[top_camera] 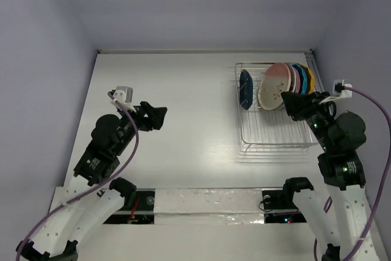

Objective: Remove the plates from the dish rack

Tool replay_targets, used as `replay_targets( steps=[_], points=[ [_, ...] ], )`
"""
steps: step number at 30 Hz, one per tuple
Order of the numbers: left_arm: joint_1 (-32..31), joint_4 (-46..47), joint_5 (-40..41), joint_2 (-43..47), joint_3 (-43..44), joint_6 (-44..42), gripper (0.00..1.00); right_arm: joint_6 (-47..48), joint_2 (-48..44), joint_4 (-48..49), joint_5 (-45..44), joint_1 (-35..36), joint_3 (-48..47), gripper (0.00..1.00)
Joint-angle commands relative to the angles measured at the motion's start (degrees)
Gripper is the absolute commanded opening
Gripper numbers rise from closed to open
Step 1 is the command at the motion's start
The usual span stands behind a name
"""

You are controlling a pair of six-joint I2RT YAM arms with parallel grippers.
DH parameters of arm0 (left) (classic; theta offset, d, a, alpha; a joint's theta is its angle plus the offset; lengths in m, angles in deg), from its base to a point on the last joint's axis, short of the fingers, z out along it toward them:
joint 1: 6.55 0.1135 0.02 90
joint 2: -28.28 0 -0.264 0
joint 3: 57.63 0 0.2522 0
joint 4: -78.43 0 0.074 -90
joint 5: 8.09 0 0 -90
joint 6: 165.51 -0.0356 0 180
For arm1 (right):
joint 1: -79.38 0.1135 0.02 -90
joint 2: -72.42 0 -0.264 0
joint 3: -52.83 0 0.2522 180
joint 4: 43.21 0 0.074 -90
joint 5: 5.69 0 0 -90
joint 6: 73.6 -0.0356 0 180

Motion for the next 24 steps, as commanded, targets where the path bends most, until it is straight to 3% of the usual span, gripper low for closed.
replay_targets(
  steps=[1,3,6,8,13,15,16,18,19,20,22,24],
  points=[
    [-0.3,0.0,-0.3,-0.9,0.9,-0.8,0.69,0.5,3.5,4.1,5.3,-0.3,-0.8,0.24],
    [-0.3,-0.3,-0.7,0.0,0.4,-0.6,0.68,0.4,5.8,4.6,4.9,-0.3,-1.0,0.19],
    [-0.3,-1.5,-0.8,1.6,1.2,0.1,0.56,1.0,11.5,4.6,1.5,1.4,-2.1,0.11],
    [-0.3,-2.8,-0.8,0.9,2.2,0.1,0.41,2.0,16.4,3.9,-3.6,4.7,-3.6,0.04],
    [-0.3,-4.6,2.2,-1.9,1.2,0.3,0.01,5.6,27.6,-1.5,-21.8,14.9,-12.4,0.03],
    [-0.3,-4.4,2.3,-2.3,-0.2,0.7,0.00,6.5,32.2,-3.1,-26.4,15.4,-14.4,0.07],
    [-0.3,-4.2,2.8,-2.1,-0.9,0.8,0.00,7.0,33.4,-3.2,-27.6,15.4,-15.1,0.10],
    [-0.3,-4.3,3.3,-2.0,-1.5,1.4,0.00,8.0,36.2,-4.6,-31.3,15.4,-17.1,0.27],
    [-0.3,-4.2,3.1,-1.9,-1.4,1.3,0.00,8.5,38.5,-4.7,-32.4,15.4,-17.6,0.39],
    [-0.3,-3.7,3.0,-1.4,-1.7,1.4,0.00,9.0,39.9,-4.4,-33.1,15.4,-18.6,0.59],
    [-0.3,-3.6,3.4,-1.4,-1.8,1.6,0.17,10.2,44.6,-5.3,-32.5,15.4,-20.4,0.70],
    [-0.3,-3.8,3.7,-1.3,-1.9,1.6,0.27,11.0,48.2,-6.5,-34.3,15.4,-23.6,0.73]
  ],
)
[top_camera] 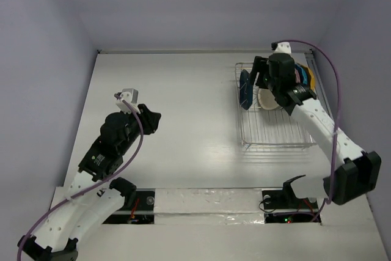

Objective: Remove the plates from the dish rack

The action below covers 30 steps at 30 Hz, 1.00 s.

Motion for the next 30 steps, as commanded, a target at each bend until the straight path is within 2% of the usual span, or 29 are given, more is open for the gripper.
replay_targets(
  steps=[1,4,12,17,22,23,25,26,30],
  points=[
    [-0.3,1.6,1.2,1.1,-0.2,0.6,0.32,3.2,7.6,-3.5,-4.7,0.0,-7.9,0.72],
    [-0.3,1.8,1.6,2.2,-0.5,0.7,0.37,3.8,12.6,-4.3,-4.6,0.0,-10.9,0.71],
    [0.3,2.0,1.7,4.3,-0.6,0.8,0.38,5.4,27.0,-7.6,-8.4,1.1,-19.2,0.63],
    [0.8,2.3,0.6,5.1,-0.8,0.6,0.40,5.4,33.0,-10.3,-15.2,2.3,-23.3,0.52],
    [2.0,2.8,-1.2,5.6,-0.8,0.2,0.40,6.1,36.3,-13.2,-22.8,4.4,-26.7,0.38],
    [2.0,2.8,-1.5,5.5,-0.8,0.0,0.40,6.3,37.2,-13.6,-25.9,5.9,-27.1,0.29],
    [2.6,2.9,-2.2,5.8,-0.9,-0.1,0.40,7.0,38.1,-14.5,-28.6,7.0,-28.2,0.23],
    [2.6,3.0,-2.5,5.8,-0.9,-0.2,0.40,7.1,38.6,-14.8,-31.4,7.7,-28.7,0.13],
    [3.2,3.4,-3.0,7.1,-1.1,-0.2,0.40,8.4,40.2,-16.7,-37.8,10.4,-31.6,0.02]
  ],
)
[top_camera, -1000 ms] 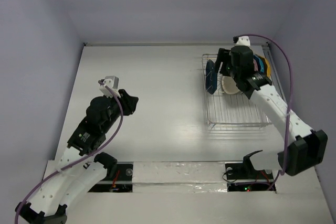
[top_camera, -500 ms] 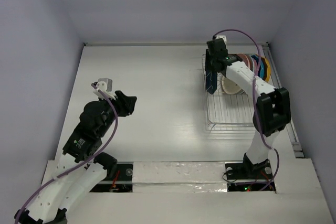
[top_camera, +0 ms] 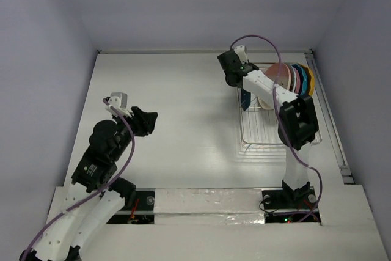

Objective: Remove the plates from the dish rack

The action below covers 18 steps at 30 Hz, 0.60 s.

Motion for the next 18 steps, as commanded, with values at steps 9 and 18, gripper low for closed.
replay_targets(
  steps=[9,18],
  points=[
    [0.9,2.9,-1.7,1.7,-0.6,-1.0,0.41,1.7,-5.0,-0.9,-13.3,4.5,-9.8,0.00],
    [0.9,2.7,-1.7,2.5,-0.6,-0.8,0.40,0.3,-16.4,0.0,-3.8,5.6,-11.4,0.00]
  ],
)
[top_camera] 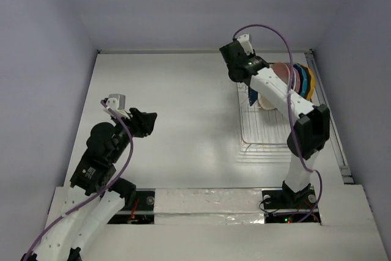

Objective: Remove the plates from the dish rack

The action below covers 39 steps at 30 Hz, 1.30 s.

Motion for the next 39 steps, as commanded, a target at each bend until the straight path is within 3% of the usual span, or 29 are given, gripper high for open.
replay_targets(
  steps=[1,5,9,17,24,29,35,39],
  points=[
    [0.2,2.3,0.1,0.6,-0.2,-0.5,0.40,-3.7,-10.2,8.5,4.2,2.4,-5.9,0.00],
    [0.7,2.0,1.6,1.5,0.0,0.0,0.41,-5.4,-14.7,11.5,9.5,5.6,-3.4,0.00],
    [1.3,2.0,2.4,2.2,-0.2,0.2,0.40,-8.8,-15.3,20.8,19.9,10.0,-0.5,0.00],
    [3.7,2.3,2.1,2.0,-0.2,0.3,0.39,-29.0,-1.1,44.3,45.5,15.5,-0.7,0.00],
    [3.7,2.3,2.1,1.6,-0.2,0.2,0.38,-43.1,23.7,50.3,52.5,17.4,-19.4,0.00],
    [3.7,2.4,1.2,0.8,-0.2,0.0,0.37,-47.6,33.9,49.7,53.5,18.0,-31.1,0.00],
    [4.2,2.3,1.5,0.6,-0.2,0.1,0.37,-52.9,38.7,49.4,53.4,18.0,-30.6,0.00],
    [4.2,2.3,1.5,0.1,-0.2,0.1,0.37,-57.1,37.0,54.0,55.3,18.0,-22.7,0.32]
  ],
)
